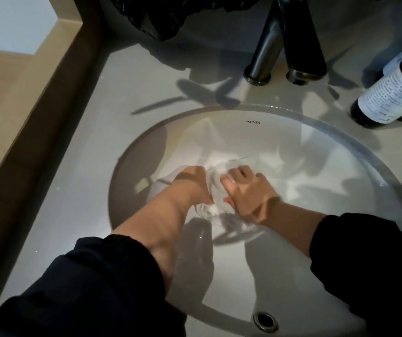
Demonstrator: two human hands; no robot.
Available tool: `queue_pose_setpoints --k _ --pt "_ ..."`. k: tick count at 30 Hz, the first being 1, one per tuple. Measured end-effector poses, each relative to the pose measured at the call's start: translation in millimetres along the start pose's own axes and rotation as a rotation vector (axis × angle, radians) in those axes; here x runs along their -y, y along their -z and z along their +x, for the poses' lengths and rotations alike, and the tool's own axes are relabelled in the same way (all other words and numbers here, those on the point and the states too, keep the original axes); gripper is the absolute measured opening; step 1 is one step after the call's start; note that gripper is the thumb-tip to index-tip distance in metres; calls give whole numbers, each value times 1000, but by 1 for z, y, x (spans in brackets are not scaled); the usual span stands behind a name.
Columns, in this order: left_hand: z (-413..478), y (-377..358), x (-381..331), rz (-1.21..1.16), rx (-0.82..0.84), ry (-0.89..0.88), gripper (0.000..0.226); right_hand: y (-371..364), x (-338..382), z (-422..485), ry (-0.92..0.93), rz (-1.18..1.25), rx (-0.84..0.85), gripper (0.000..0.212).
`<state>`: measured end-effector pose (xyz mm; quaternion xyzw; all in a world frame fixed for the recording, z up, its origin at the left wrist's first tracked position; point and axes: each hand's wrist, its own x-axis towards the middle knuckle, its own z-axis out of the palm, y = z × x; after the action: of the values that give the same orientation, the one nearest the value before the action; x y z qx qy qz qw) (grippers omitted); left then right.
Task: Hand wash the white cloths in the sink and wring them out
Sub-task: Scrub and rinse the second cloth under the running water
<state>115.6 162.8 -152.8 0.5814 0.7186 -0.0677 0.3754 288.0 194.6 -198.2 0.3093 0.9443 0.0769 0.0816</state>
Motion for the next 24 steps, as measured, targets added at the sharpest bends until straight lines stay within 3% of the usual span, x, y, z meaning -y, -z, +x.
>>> queue_pose_setpoints --k 4,9,11,14,15,17,20,22,24 --pt "-1 -2 -2 -21 -7 34 39 10 -4 11 -55 236 43 47" --pt "-4 14 -2 125 -27 141 14 49 -45 5 -507 902 -38 28" --pt "-9 21 1 258 -68 196 24 67 -72 -16 -604 1053 129 18" --pt "-14 25 -1 358 -208 75 44 71 -98 -45 -650 783 453 23" --pt "-15 23 -3 303 -204 -35 49 68 -98 -48 -635 663 448 33" --pt "-16 12 -9 278 -58 -190 68 59 -79 -45 -594 659 358 62" --pt "-13 -16 -8 544 28 -178 108 40 -35 -35 -451 401 413 83" --pt "-10 -28 -7 689 -44 -178 107 18 -26 -31 -380 178 411 81" --pt "-7 -29 -8 687 -127 -192 86 8 -30 -24 -285 60 386 73"
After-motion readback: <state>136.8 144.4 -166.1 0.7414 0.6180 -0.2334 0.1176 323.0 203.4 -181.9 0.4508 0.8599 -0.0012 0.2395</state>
